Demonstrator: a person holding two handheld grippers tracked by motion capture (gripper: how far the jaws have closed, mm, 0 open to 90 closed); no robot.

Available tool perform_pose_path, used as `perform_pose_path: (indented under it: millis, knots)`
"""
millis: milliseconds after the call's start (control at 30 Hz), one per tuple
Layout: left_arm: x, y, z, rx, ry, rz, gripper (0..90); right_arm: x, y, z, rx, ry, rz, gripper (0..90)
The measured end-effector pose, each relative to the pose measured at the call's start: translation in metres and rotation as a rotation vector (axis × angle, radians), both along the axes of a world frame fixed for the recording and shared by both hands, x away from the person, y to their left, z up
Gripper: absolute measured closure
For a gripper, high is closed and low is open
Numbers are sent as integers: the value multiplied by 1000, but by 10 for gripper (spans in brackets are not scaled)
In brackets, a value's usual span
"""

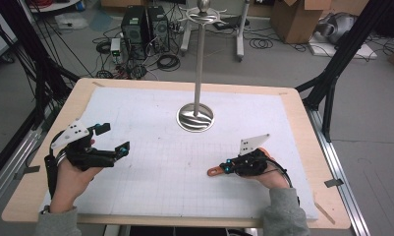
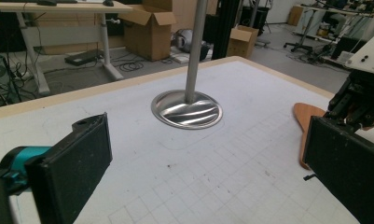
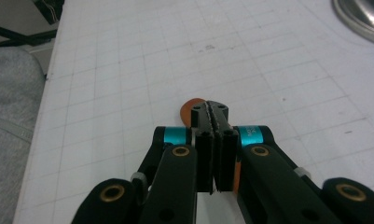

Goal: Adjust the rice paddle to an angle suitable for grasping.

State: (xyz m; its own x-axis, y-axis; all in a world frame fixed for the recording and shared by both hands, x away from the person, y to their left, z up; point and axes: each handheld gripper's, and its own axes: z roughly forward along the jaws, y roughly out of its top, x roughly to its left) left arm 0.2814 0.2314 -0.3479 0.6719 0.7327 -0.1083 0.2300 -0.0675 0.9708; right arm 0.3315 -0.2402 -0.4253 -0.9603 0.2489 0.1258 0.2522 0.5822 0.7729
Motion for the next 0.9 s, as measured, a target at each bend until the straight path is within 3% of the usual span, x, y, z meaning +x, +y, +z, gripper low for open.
perform_pose_path:
  millis: [200, 567, 900]
  knots:
    - [1, 0, -2, 5, 6, 4, 17, 2, 4, -10, -29, 17, 8, 889]
    - [2, 0, -3, 8, 13, 5, 17, 1, 8, -14, -57, 36, 39, 889]
    - [2, 0, -5, 11, 19, 8, 17, 5, 9, -17, -84, 38, 0, 889]
